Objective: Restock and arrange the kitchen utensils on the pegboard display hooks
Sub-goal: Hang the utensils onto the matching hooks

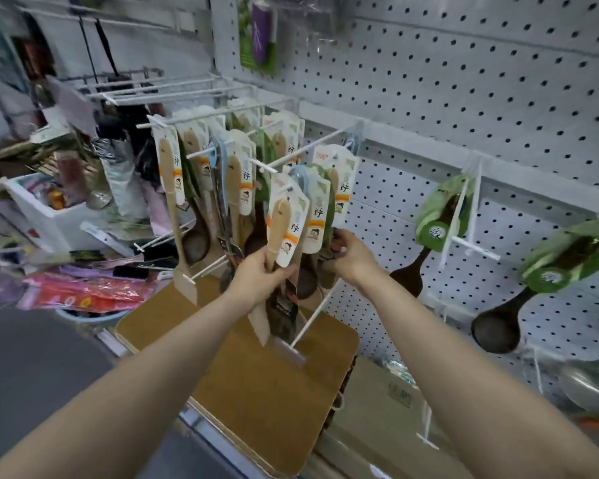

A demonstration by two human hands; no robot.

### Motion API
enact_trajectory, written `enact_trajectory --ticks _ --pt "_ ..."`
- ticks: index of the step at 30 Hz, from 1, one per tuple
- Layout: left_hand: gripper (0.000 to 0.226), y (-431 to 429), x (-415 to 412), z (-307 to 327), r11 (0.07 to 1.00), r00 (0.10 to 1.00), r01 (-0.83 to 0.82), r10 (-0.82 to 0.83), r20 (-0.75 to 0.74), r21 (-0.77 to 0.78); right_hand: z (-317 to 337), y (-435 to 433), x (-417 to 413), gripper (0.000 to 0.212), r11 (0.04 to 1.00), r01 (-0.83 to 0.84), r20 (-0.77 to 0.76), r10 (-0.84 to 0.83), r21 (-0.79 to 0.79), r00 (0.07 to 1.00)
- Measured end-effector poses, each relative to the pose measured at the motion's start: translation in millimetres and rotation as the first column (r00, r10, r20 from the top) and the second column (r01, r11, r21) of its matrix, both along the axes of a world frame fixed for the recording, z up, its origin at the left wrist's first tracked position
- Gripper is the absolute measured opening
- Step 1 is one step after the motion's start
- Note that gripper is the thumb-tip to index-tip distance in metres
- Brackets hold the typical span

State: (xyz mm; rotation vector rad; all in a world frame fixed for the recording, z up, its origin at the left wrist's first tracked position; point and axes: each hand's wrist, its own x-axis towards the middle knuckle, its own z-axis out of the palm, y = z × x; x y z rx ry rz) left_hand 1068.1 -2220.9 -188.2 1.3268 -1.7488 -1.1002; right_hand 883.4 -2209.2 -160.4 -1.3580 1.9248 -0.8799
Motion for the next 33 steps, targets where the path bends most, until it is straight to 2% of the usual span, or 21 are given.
enact_trajectory --ticks 3,7,13,17,19,23,26,28,31,33 --pt "0.024 -1 3 -2 1.0 1.0 -0.026 0.026 -0.013 -0.003 -2 -12 -4 0.072 0.997 -0.075 0.114 0.074 0.005 0.991" --pt "0.035 -1 5 0 1.0 0.999 0.021 -0.02 -0.048 0.022 -4 -25 -6 0.075 0.986 -0.168 0.195 0.162 0.016 0.967" --pt "0.024 3 2 11 0.984 0.981 0.145 -0.13 -0.141 0.103 -6 -28 -10 0.045 0.981 -0.195 0.22 0.189 0.006 0.957" --pt "0.022 6 4 11 0.98 0.976 0.158 -0.136 -0.173 0.122 -9 -27 -11 0.027 0.987 -0.152 0.279 0.159 -0.048 0.947" --pt "0.024 8 5 11 0.981 0.977 0.151 -0.128 -0.17 0.124 -8 -24 -10 0.025 0.981 -0.186 0.317 0.194 -0.056 0.928" --pt "0.023 13 7 11 0.987 0.981 0.13 -0.114 -0.159 0.095 -14 -23 -2 0.035 0.967 -0.254 0.408 0.236 -0.012 0.882" --pt "0.027 17 8 11 0.995 0.988 0.081 -0.072 -0.139 0.061 -19 -22 10 0.04 0.97 -0.242 0.454 0.226 -0.024 0.862" --pt "0.028 18 10 12 0.998 0.991 0.054 -0.049 -0.122 0.038 -23 -25 20 0.056 0.988 -0.129 0.419 0.151 -0.082 0.895" --pt "0.025 18 12 16 0.999 0.994 0.016 -0.012 -0.11 0.03 -30 -33 26 0.098 0.972 0.135 0.306 -0.071 -0.191 0.949" --pt "0.025 16 12 16 1.0 0.994 0.01 -0.009 -0.112 0.014 -28 -39 21 0.117 0.955 0.196 0.222 -0.146 -0.221 0.964"
